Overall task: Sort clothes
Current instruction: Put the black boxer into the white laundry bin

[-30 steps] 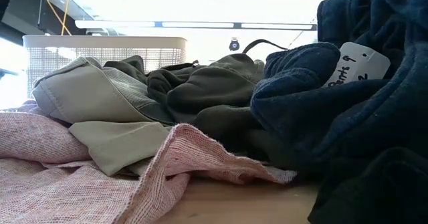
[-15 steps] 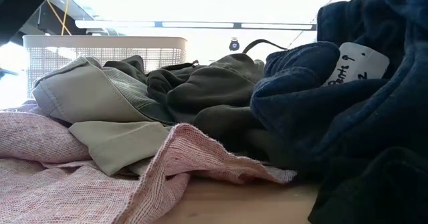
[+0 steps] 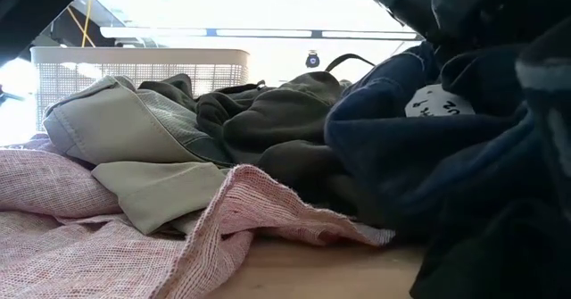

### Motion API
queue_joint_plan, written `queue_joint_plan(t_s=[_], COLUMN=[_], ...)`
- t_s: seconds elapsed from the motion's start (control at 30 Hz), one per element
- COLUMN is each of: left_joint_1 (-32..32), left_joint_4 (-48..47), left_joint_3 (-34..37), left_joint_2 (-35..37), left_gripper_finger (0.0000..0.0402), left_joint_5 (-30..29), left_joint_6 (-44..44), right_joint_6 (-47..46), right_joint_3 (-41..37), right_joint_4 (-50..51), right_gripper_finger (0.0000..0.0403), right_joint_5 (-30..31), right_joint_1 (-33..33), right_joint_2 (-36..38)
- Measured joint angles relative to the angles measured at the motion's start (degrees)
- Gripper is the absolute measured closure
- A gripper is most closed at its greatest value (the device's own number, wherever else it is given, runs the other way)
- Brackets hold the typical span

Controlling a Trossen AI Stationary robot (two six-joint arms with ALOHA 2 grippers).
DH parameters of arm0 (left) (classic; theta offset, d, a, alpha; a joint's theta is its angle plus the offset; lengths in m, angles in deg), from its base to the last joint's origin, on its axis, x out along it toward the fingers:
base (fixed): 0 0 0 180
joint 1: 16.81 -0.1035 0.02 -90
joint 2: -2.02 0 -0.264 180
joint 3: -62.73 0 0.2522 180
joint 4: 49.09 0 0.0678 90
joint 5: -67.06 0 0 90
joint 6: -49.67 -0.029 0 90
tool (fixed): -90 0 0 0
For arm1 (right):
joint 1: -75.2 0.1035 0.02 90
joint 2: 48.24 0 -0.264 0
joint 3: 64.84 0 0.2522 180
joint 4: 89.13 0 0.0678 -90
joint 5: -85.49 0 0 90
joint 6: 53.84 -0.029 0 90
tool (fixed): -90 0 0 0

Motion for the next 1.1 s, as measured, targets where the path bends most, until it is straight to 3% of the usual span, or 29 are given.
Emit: queue_joint_plan(t_s=[0.17, 0.3, 0.5, 0.77, 1.1], left_joint_1=[0.0, 0.2, 0.6, 0.5, -0.9], left_joint_4=[-2.0, -4.6, -9.1, -7.5, -5.6], left_joint_3=[0.0, -0.1, -3.7, -4.1, -4.2], left_joint_2=[0.0, 0.7, 7.1, 27.1, 47.5], left_gripper_finger=[0.0376, 0.0389, 0.0398, 0.0400, 0.0401], left_joint_5=[5.3, 4.0, -8.0, -21.9, -56.4], left_joint_6=[4.6, 4.9, 3.4, -4.6, -23.0], right_joint_6=[0.0, 0.0, 0.0, 0.0, 0.0], right_joint_3=[0.0, 0.0, 0.0, 0.0, 0.0], right_joint_4=[0.0, 0.0, 0.0, 0.0, 0.0], right_gripper_finger=[0.0402, 0.0402, 0.0402, 0.0402, 0.0402], right_joint_5=[0.0, 0.0, 0.0, 0.0, 0.0], right_joint_1=[0.0, 0.0, 0.0, 0.0, 0.0], right_joint_2=[0.0, 0.0, 0.0, 0.0, 0.0])
